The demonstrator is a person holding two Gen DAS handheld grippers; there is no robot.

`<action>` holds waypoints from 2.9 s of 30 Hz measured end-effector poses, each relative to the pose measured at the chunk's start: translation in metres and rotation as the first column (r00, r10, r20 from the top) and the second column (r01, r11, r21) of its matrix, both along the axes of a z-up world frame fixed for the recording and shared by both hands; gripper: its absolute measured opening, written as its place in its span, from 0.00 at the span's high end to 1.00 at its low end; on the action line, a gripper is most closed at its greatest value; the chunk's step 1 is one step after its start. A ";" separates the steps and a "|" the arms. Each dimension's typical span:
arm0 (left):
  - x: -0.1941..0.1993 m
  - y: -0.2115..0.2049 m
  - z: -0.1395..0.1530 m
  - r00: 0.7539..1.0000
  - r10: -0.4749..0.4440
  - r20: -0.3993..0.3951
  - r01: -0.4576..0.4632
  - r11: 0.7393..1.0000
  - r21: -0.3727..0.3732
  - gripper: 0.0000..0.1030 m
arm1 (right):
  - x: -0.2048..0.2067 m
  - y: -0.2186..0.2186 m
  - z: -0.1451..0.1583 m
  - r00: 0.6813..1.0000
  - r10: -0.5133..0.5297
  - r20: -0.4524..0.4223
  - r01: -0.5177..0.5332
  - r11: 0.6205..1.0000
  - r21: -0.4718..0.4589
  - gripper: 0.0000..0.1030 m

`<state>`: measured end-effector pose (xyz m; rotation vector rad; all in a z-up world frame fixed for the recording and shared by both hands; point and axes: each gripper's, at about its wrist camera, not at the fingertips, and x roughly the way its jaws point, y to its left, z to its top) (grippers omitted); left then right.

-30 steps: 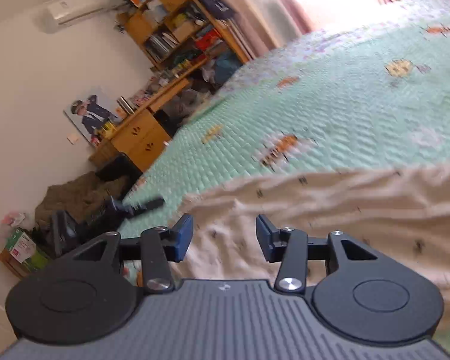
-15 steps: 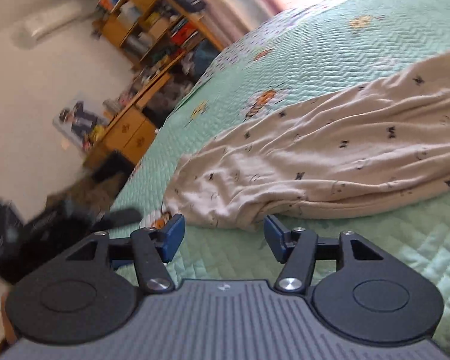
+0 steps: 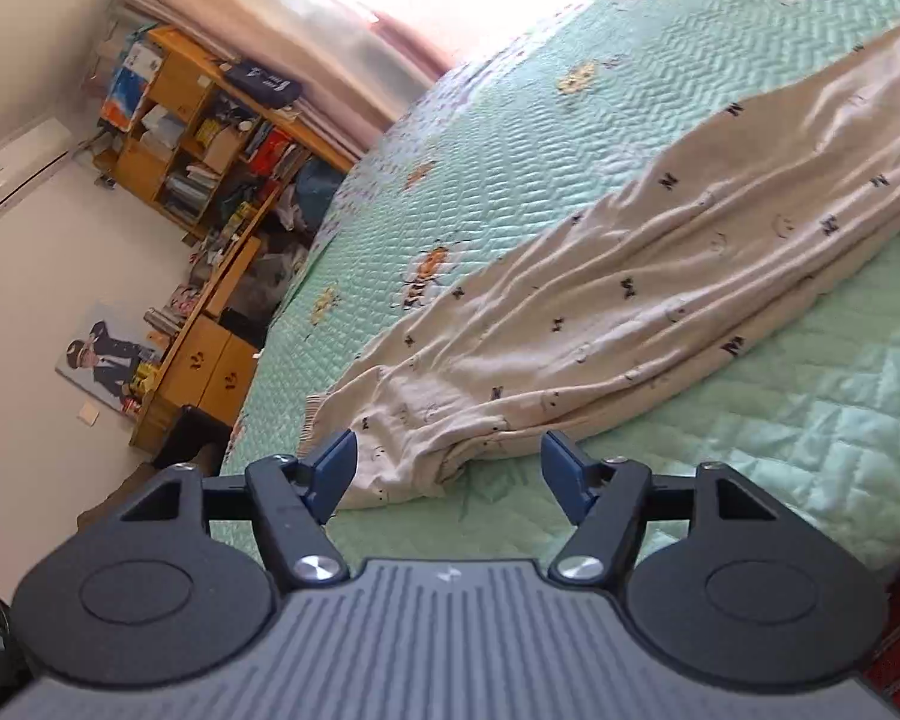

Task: Fold clothes
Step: 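Withdraw both open grippers from the folded beige pants, then grasp the pants leg hem with the right gripper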

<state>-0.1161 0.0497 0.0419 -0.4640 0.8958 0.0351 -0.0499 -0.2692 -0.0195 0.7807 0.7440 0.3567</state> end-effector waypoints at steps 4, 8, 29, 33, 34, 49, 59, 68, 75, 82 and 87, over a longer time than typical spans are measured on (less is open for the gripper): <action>0.001 -0.002 -0.009 0.999 -0.002 -0.032 0.002 1.000 0.005 0.01 | 0.005 -0.003 -0.009 0.998 -0.026 -0.065 0.027 1.000 0.013 0.33; 0.002 -0.003 -0.020 0.998 0.005 -0.063 -0.005 1.000 0.002 0.01 | 0.004 -0.003 -0.007 0.999 -0.014 -0.050 0.015 1.000 0.016 0.33; -0.001 0.045 -0.026 0.977 0.212 0.027 -0.205 0.964 -0.169 0.01 | -0.010 0.091 0.001 0.887 0.407 0.219 -0.293 0.861 -0.416 0.33; -0.001 0.050 -0.031 0.976 0.215 0.020 -0.208 0.960 -0.186 0.01 | 0.011 0.098 -0.008 0.910 0.368 0.190 -0.285 0.890 -0.357 0.33; -0.001 0.050 -0.032 0.977 0.212 0.023 -0.204 0.961 -0.185 0.01 | 0.016 0.099 -0.010 0.916 0.358 0.184 -0.280 0.895 -0.348 0.33; 0.013 0.057 -0.056 0.986 0.167 0.014 -0.160 0.964 -0.211 0.01 | 0.035 0.103 -0.026 0.910 0.341 0.236 -0.196 0.855 -0.480 0.33; 0.020 0.064 -0.069 0.987 0.162 -0.014 -0.161 0.958 -0.239 0.01 | 0.032 0.109 -0.037 0.919 0.348 0.183 -0.221 0.842 -0.492 0.33; 0.018 0.069 -0.071 0.987 0.162 -0.013 -0.160 0.952 -0.259 0.01 | 0.033 0.124 -0.033 0.901 0.387 0.195 -0.242 0.823 -0.514 0.33; 0.016 0.073 -0.071 0.985 0.172 -0.013 -0.169 0.947 -0.272 0.01 | 0.054 0.128 -0.036 0.908 0.379 0.179 -0.260 0.844 -0.469 0.33; 0.014 0.074 -0.068 0.985 0.174 0.000 -0.167 0.950 -0.263 0.01 | 0.050 0.126 -0.036 0.882 0.396 0.253 -0.280 0.875 -0.394 0.29; 0.014 0.074 -0.067 0.985 0.172 0.004 -0.165 0.950 -0.265 0.01 | 0.057 0.129 -0.039 0.858 0.468 0.213 -0.376 0.854 -0.360 0.29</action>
